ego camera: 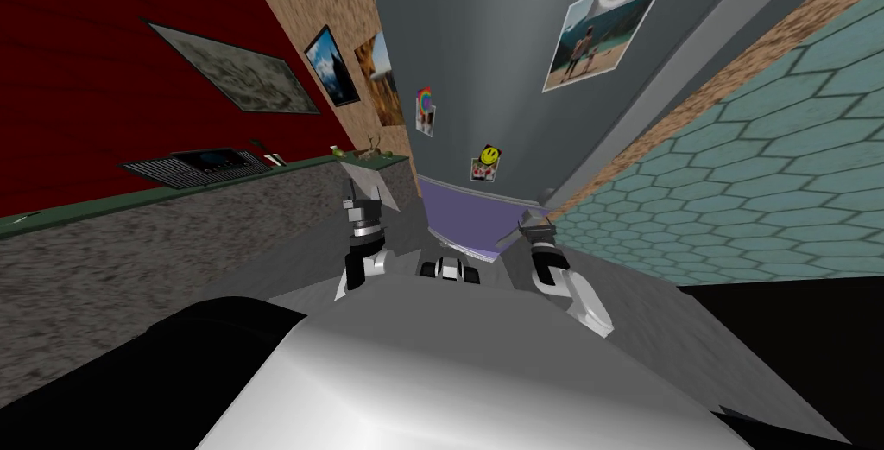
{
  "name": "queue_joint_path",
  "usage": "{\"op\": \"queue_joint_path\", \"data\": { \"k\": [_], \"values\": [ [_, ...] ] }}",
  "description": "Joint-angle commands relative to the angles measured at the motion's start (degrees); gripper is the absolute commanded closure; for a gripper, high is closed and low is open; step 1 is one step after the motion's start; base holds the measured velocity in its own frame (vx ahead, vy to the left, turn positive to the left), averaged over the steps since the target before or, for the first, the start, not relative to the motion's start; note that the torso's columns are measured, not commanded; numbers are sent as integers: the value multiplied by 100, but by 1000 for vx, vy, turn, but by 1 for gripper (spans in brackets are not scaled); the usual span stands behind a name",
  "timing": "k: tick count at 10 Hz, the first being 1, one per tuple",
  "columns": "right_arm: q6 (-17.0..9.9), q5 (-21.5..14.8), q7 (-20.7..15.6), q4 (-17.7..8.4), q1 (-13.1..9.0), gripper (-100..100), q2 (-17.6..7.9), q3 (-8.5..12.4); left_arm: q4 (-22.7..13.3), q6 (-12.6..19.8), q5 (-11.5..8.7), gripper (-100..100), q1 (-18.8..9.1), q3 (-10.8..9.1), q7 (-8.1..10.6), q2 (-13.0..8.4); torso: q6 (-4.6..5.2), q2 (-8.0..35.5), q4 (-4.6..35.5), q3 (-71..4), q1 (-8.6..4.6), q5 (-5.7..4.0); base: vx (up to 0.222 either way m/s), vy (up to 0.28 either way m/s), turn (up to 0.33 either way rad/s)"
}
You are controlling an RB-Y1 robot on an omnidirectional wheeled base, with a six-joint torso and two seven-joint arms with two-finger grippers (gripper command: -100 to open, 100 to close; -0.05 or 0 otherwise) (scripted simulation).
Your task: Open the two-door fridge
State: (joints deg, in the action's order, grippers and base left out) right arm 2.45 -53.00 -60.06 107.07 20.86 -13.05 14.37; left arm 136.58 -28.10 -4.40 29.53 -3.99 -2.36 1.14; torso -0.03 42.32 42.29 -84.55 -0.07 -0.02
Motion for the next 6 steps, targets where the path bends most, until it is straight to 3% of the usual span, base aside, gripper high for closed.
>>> {"op": "queue_joint_path", "data": {
  "k": [1, 3, 4, 5, 6],
  "values": [
    [-150, -299, -300, -138, -46, -100, -102, 57, 0, 0, 0, 0, 0, 0, 0, 0, -9, -8, -4, -4, 1, -3, 44, 75, -31],
    [-251, -536, -530, -233, -79, -100, -196, 107, 0, 0, 0, 0, 0, 0, 0, 0, -14, -24, -10, -14, 11, -1, 46, 83, -33],
    [-199, -461, -441, -221, -78, -100, -158, 130, 0, 0, 0, 0, 0, 0, 0, 0, -17, -40, -18, -23, 8, 0, 18, 34, -34],
    [-326, -394, -384, -186, -31, -100, -318, 156, 0, 0, 0, 0, 0, -1, 0, -1, -20, -33, -16, -21, -1, -3, 42, 19, 39],
    [-247, -415, -412, -223, -23, -100, -252, 151, 0, 0, 0, 0, 0, 0, 0, -1, -23, -50, -4, -30, -15, 6, 15, 16, -13]
  ]
}}
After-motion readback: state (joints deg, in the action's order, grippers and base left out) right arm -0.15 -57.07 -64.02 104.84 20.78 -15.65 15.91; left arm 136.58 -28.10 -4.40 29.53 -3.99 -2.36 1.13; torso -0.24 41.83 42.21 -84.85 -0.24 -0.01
